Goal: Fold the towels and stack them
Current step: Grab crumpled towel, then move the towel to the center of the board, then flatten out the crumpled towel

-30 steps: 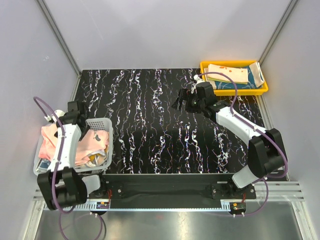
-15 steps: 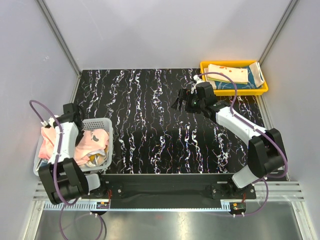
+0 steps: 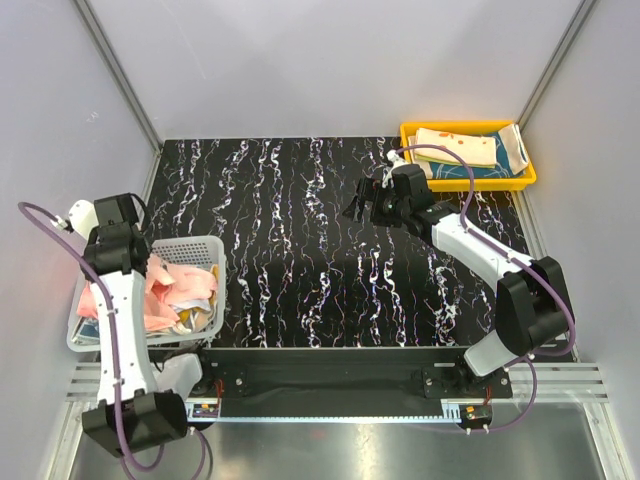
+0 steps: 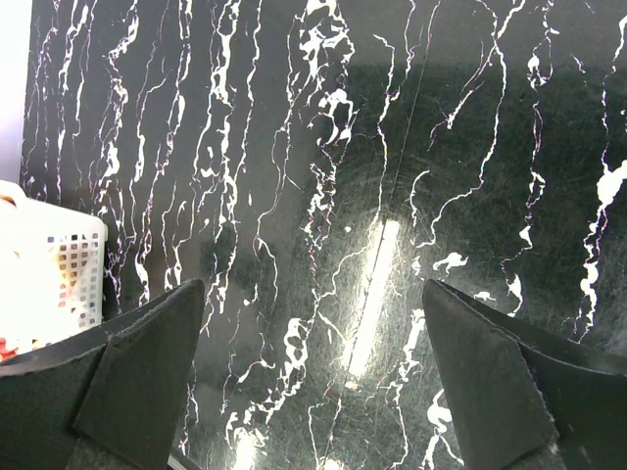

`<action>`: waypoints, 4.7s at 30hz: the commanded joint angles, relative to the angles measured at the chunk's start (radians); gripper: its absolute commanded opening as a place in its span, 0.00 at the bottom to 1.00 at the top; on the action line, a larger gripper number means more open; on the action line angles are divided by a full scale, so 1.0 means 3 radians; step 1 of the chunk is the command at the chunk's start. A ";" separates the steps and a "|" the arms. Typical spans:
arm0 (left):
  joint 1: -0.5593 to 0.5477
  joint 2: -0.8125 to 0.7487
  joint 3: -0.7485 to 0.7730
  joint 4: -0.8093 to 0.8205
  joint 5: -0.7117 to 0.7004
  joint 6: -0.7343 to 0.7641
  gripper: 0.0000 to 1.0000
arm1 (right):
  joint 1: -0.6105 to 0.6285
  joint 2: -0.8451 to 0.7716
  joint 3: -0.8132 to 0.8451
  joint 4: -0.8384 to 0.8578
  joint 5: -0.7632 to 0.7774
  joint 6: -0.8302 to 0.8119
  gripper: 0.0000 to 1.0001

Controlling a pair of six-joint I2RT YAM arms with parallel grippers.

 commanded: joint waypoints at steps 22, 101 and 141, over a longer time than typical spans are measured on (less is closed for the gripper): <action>-0.3775 0.1839 0.1182 0.0935 0.0517 0.0405 0.00 | -0.0381 -0.0774 0.0074 -0.0690 0.1338 0.0293 1.00; -0.2723 -0.0329 -0.0469 0.0495 -0.0009 -0.0976 0.61 | 0.1225 0.2376 0.2479 -0.0849 0.0837 -0.1155 0.19; -0.2688 0.1170 -0.0679 0.1667 0.0774 -0.0858 0.62 | 0.0800 0.2513 0.2447 -0.0634 0.0766 -0.0848 0.58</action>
